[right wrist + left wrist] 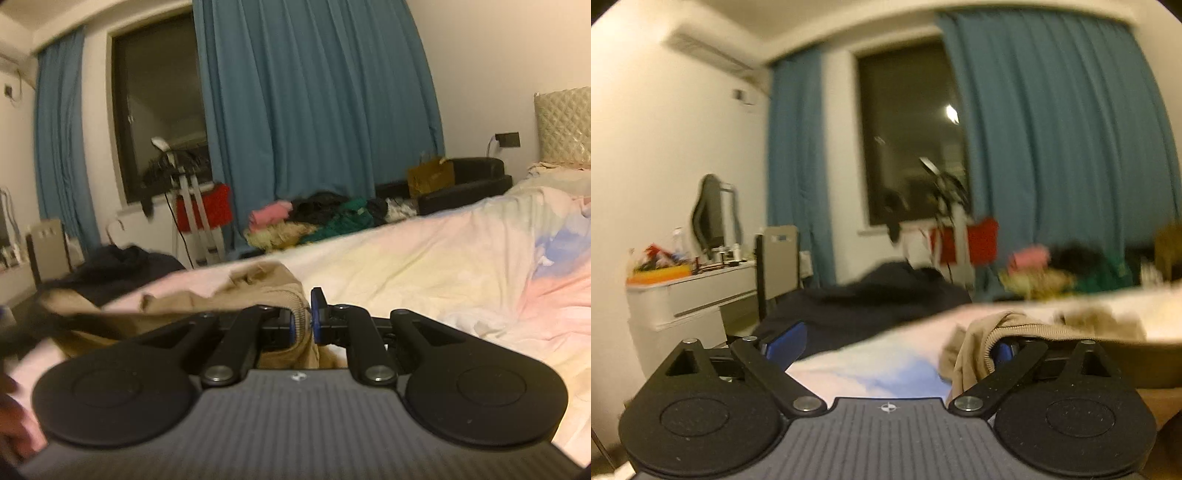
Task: Fold clothes
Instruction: 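Raise the shirt high with both grippers to let it hang open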
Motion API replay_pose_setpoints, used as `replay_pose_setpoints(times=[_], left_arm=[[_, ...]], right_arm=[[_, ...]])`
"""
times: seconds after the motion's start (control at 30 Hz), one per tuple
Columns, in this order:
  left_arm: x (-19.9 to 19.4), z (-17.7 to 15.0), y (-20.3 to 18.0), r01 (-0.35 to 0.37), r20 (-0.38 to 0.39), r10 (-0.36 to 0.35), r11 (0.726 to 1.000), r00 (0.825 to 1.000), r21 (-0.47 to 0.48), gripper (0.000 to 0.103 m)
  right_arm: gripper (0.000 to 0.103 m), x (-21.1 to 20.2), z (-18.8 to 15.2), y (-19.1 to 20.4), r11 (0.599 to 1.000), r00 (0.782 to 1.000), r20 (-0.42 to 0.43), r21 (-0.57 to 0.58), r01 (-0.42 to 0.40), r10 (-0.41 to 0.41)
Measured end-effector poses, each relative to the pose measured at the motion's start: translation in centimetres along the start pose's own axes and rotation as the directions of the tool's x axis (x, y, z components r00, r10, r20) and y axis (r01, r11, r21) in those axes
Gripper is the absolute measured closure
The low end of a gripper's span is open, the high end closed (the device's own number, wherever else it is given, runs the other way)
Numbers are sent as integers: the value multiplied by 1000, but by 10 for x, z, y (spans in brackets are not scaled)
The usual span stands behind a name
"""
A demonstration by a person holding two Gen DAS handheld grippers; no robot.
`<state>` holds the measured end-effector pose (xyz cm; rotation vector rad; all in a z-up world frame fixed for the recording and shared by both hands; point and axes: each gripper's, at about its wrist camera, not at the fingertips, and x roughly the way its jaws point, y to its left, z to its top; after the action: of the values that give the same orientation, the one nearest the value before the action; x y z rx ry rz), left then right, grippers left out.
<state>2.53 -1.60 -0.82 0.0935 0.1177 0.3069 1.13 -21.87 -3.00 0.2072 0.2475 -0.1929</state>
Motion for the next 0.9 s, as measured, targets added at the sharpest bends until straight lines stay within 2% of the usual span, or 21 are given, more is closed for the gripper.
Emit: replay_pose_setpoints(times=[0.03, 0.07, 0.1, 0.13, 0.23, 0.3, 0.4, 0.47, 0.6, 0.7, 0.8, 0.9], left_arm=[[-4, 5, 7, -8, 14, 9, 1000, 1000, -24, 5], [-9, 10, 13, -16, 28, 18, 999, 999, -46, 5], [-14, 13, 18, -16, 29, 17, 998, 999, -57, 5], [-20, 15, 23, -14, 29, 16, 998, 999, -66, 5], [-38, 24, 37, -10, 29, 13, 995, 999, -95, 5], [-47, 36, 44, 2, 23, 1, 994, 1000, -110, 5], [-50, 69, 49, 21, 72, -12, 992, 997, -123, 5], [-52, 105, 55, 60, 119, -43, 988, 992, -145, 5], [-62, 203, 68, 148, 216, -111, 975, 970, -165, 5], [-71, 285, 79, 222, 249, -179, 962, 952, -158, 5], [-82, 352, 96, 261, 274, -209, 951, 939, -169, 5], [-104, 410, 114, 270, 321, -212, 951, 923, -149, 2]], right_arm=[[66, 6, -3, 1, 1000, 999, -34, -17, 18, -19], [44, 11, -6, 1, 998, 997, -58, -35, 43, -45], [27, 15, -10, 2, 996, 994, -77, -54, 70, -74], [23, 20, -13, 3, 993, 990, -96, -73, 96, -103], [23, 17, -14, 0, 994, 992, -79, -66, 92, -97], [23, 8, 10, -3, 996, 997, -18, -40, 74, -75], [23, -7, 51, -8, 999, 996, 82, 3, 41, -41], [23, -18, 78, -11, 999, 989, 150, 29, 16, -20], [23, -43, 178, -6, 999, 963, 268, 28, -33, 24], [23, -69, 250, 1, 998, 936, 349, 8, -60, 53], [23, -103, 304, 7, 996, 916, 393, -15, -84, 83], [23, -136, 359, 14, 994, 893, 435, -40, -107, 113]])
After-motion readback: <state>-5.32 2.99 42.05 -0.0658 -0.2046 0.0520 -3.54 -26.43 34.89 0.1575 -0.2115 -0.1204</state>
